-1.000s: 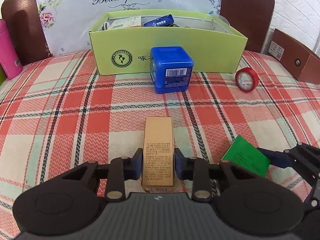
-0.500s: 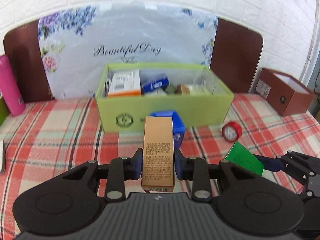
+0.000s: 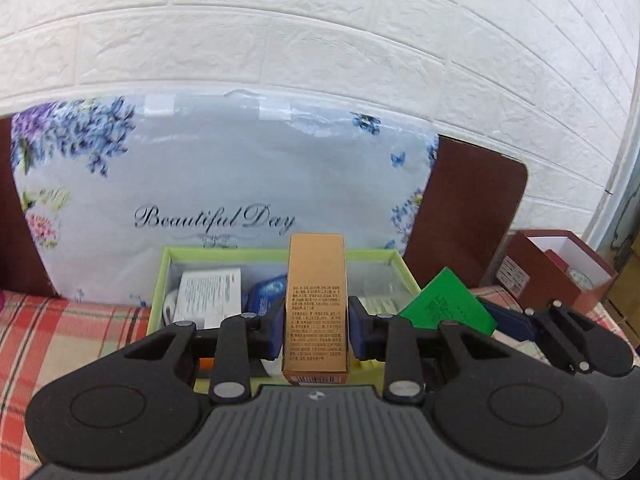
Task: Organize objects
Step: 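Carry the green box into the lime box while the left drops the tan box in, then move both grippers back toward the blue cube container and red tape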
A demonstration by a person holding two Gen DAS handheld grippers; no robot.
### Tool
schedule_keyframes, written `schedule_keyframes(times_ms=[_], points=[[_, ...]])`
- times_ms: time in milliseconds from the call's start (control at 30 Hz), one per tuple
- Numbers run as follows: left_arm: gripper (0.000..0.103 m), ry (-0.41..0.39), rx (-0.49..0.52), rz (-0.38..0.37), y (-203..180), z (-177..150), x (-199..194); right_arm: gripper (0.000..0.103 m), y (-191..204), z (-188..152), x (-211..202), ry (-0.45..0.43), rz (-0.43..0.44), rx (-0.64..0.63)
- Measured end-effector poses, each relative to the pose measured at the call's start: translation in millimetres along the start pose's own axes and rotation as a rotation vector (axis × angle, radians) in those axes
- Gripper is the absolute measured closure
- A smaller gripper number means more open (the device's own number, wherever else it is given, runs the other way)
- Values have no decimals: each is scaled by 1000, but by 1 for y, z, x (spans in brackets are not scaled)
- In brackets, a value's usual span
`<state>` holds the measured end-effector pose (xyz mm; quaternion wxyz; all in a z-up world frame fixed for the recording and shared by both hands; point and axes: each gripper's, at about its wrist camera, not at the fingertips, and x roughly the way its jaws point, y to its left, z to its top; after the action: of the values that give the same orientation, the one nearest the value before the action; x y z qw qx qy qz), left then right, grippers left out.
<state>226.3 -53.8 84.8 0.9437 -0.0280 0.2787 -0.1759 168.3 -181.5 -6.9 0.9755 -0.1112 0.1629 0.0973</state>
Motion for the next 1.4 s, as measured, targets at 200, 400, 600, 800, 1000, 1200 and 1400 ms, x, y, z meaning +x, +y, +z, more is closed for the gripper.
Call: schedule_keyframes(times_ms=[200,400,600,800,1000,1200,1400], points=[[70,10,-23,22,12,22,39,38,-6,13,50,-9,-61,-57],[47,11,-51,53,31,14,76,28,2,-2,92,14,-60,-132],[29,-7,-52,93,45,-17,61,3,14,-32,74,-26,-114,-202],[28,11,-29,108,35,-23,34,2,8,-30,50,5,-92,-82],[22,5,-26,147,15,-29,-5,0,-6,-24,-2,-23,-87,29],[17,21,3,167,-3,-59,-42,0,-11,-49,-50,44,-35,174],[17,74,-18,139,-16,-96,-56,0,-10,-81,-83,123,-6,253]])
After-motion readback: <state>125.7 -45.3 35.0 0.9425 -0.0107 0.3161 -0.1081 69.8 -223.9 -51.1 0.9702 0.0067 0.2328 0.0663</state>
